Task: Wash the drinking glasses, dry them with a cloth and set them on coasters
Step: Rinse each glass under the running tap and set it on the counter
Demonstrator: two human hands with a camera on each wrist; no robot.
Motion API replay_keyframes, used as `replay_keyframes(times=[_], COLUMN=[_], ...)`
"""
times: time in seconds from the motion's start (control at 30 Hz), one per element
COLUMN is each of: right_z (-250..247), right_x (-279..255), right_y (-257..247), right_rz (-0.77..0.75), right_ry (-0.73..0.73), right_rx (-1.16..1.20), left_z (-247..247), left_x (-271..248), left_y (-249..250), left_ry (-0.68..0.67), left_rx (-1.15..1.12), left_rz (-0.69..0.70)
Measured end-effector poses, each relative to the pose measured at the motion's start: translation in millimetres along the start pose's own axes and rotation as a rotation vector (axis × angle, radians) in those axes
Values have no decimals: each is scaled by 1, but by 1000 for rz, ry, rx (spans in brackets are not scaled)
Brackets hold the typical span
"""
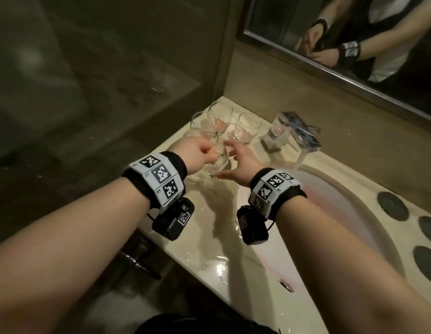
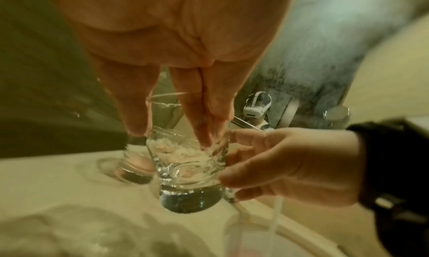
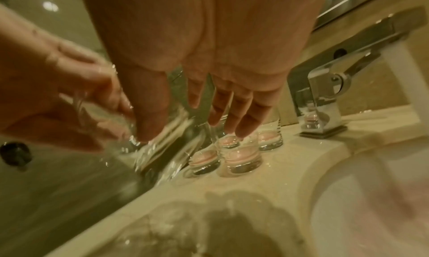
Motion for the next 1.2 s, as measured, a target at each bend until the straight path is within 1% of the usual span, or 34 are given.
replay_keyframes(times=[0.1,0.2,0.3,0.4,0.53,0.67,0.7,0.77,0.8,0.87,0.93,1.0,1.1,1.2], right_z=[6,6,4,3,6,6,5,0,-3,-10,-14,-20,-31,-37], right_x=[7,13,19,24,32,37,37,38,38,37,36,35,33,31], right_y=[-4,-2,4,12,20,23,25,29,32,39,47,56,75,100], right_rz=[23,50,81,96,105,87,83,76,69,60,64,59,69,106], right_ry=[9,36,50,55,25,-7,-19,-34,-38,-44,-58,-66,-85,-106], right_rx=[98,163,219,220,202,178,176,176,174,173,185,189,181,179], left_z=[-12,-16,-13,-7,-5,-4,-5,-9,-10,-6,8,26,56,74], left_x=[-4,-4,-1,3,8,8,8,7,7,12,24,43,74,97], left_y=[-17,-32,-52,-68,-75,-65,-60,-46,-37,-17,3,17,27,25], left_ry=[-40,-123,-195,-246,-201,-182,-163,-78,-25,47,64,38,-57,-104], left_rx=[237,443,539,611,639,714,758,804,816,797,708,610,556,507], left_rz=[-52,-75,-129,-180,-190,-179,-178,-174,-155,-70,36,90,65,-22])
Point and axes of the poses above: each hand's wrist, its own x-axis towards the middle knuckle, its own z-axis out of the palm, y = z × x, the point moved 6 cm from there along x, towards the middle knuckle, and after that the axes turned 13 degrees about z, right-handed, at the moved point
